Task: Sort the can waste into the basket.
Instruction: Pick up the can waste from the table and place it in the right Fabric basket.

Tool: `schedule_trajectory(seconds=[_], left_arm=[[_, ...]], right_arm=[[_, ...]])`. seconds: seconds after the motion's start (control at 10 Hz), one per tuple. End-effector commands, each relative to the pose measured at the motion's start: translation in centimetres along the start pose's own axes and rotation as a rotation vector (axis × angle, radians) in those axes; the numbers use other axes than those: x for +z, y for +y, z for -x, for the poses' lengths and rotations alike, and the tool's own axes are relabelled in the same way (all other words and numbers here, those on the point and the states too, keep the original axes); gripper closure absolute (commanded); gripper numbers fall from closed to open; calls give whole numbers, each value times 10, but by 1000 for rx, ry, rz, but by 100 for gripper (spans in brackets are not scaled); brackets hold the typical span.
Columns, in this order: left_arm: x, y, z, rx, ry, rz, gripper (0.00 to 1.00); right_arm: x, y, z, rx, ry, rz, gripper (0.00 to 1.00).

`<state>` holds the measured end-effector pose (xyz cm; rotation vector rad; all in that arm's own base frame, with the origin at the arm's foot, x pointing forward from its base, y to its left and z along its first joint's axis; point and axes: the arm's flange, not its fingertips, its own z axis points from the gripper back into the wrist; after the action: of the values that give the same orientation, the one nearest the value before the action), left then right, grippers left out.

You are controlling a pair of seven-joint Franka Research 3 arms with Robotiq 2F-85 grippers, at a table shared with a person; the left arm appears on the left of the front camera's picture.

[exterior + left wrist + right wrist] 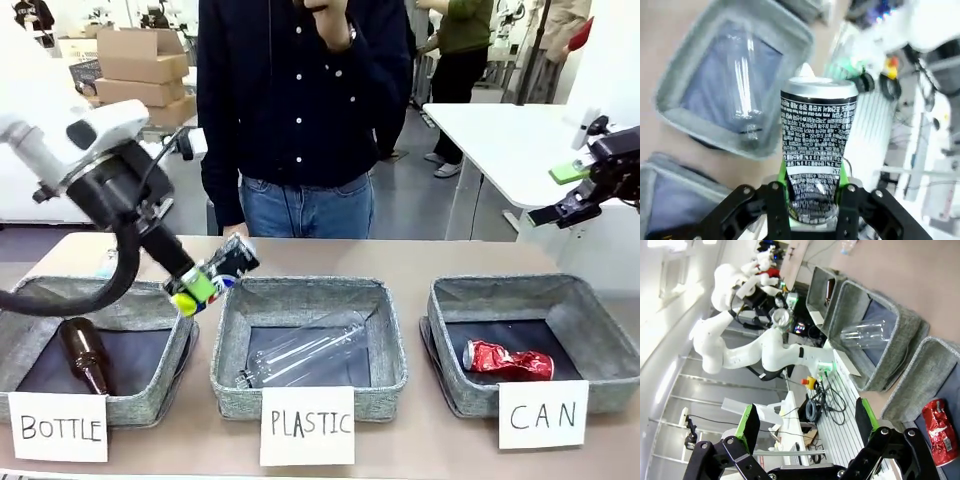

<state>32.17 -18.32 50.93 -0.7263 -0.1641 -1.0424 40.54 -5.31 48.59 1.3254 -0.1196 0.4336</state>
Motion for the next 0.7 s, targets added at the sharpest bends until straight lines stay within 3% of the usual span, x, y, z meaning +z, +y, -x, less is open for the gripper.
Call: schedule_trajectory(seconds=[0.0,0.1,0.2,0.3,0.4,0.5,0.6], left_arm=[[1,7,-17,58,-21,-18,94],[0,0,0,0,0,0,61],[-34,-3,-43,-103,57,-82,61],[-68,-19,-83,-197,85,-198,61],[-100,-45,-106,-299,46,-450,61],[-133,-73,-112,-517,8,-653,61],[-156,-89,-115,-638,36,-629,61]], right_arm=[[0,0,0,0,0,0,0],[6,25,-5,20,13,97,0],[20,38,0,42,-9,150,0],[47,41,9,35,-98,149,0],[83,41,26,8,-218,140,0],[120,38,49,9,-314,37,0],[145,30,69,-49,-411,41,0]])
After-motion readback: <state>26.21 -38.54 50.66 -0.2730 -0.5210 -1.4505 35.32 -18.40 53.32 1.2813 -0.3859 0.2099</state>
